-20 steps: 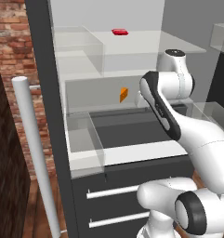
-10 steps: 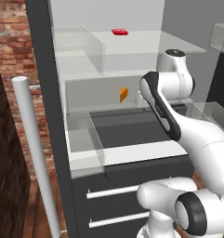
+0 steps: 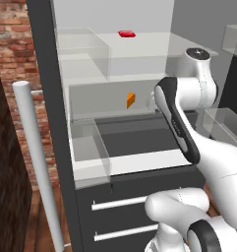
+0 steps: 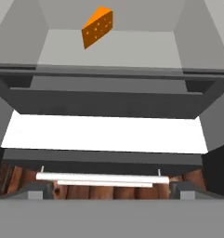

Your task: Pick the cheese from the fridge and the cheese grater from the cabinet and place them next to the salad bowl.

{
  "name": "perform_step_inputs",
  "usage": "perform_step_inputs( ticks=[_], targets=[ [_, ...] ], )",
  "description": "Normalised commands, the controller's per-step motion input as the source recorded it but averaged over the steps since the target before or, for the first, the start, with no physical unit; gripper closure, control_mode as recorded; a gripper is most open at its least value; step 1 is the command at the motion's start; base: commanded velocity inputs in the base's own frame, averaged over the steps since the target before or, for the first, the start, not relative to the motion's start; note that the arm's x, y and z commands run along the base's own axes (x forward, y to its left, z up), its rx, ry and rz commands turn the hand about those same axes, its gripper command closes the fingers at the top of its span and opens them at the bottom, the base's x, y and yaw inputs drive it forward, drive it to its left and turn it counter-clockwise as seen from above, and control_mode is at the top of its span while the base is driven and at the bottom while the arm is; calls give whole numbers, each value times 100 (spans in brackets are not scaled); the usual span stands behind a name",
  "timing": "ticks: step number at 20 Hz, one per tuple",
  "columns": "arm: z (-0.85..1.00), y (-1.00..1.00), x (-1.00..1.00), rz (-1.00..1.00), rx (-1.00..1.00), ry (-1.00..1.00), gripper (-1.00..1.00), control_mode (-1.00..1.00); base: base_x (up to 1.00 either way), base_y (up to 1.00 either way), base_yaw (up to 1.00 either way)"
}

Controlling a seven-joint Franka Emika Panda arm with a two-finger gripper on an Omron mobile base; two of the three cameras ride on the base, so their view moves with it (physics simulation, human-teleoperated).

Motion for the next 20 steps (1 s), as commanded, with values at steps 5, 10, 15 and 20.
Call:
perform_step_inputs(
  ticks=[5, 10, 15, 20],
  targets=[
    [70, -1, -43, 0, 0, -19, -100, -100, 0, 0, 0],
    [76, -3, -19, 0, 0, -13, -100, -100, 0, 0, 0],
    [-28, 3, 37, 0, -7, 0, -100, -100, 0, 0, 0],
    [-19, 4, 68, 0, -2, -1, -100, -100, 0, 0, 0]
  ],
)
